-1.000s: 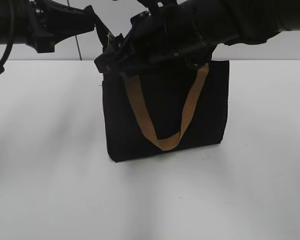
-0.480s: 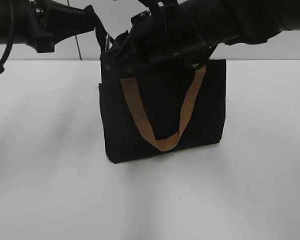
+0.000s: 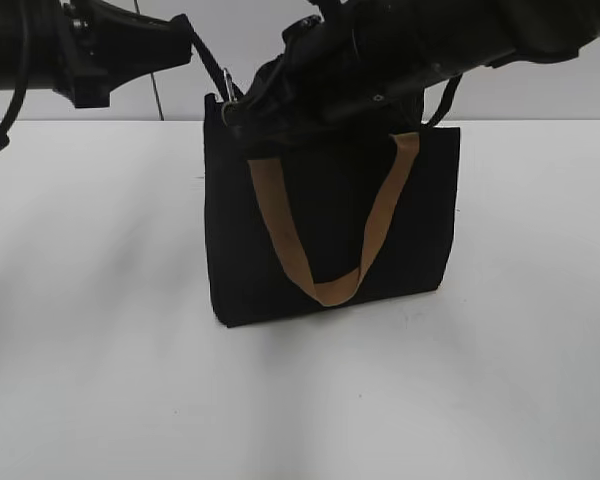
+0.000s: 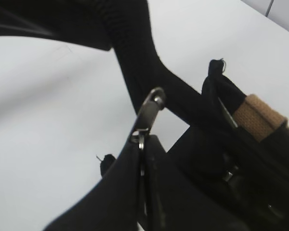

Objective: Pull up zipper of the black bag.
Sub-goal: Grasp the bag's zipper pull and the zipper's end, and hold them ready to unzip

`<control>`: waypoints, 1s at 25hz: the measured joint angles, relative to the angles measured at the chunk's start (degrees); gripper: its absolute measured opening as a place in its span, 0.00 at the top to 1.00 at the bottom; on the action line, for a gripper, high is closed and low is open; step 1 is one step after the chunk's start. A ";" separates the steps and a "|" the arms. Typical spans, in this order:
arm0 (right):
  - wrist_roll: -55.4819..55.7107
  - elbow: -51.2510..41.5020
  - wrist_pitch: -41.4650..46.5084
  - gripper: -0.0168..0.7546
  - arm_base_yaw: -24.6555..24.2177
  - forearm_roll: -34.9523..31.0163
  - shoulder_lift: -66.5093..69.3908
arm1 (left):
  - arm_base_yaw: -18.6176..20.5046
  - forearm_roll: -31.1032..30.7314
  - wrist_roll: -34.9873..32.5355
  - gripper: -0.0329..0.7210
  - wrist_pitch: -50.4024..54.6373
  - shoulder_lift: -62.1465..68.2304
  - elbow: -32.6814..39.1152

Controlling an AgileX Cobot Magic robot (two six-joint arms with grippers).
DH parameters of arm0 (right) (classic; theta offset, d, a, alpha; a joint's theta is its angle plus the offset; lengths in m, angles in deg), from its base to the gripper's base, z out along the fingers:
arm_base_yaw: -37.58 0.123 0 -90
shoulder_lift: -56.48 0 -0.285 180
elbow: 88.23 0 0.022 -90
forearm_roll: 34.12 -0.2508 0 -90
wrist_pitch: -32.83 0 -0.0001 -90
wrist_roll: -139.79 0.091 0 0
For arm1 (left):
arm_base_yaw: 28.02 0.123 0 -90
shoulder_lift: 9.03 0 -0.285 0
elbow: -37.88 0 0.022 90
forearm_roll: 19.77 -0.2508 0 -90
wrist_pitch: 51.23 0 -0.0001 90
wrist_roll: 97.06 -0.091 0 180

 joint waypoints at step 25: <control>2.50 0.06 -0.40 0.91 -1.12 3.07 -0.41 | -0.05 0.47 0.00 0.93 1.21 0.00 0.00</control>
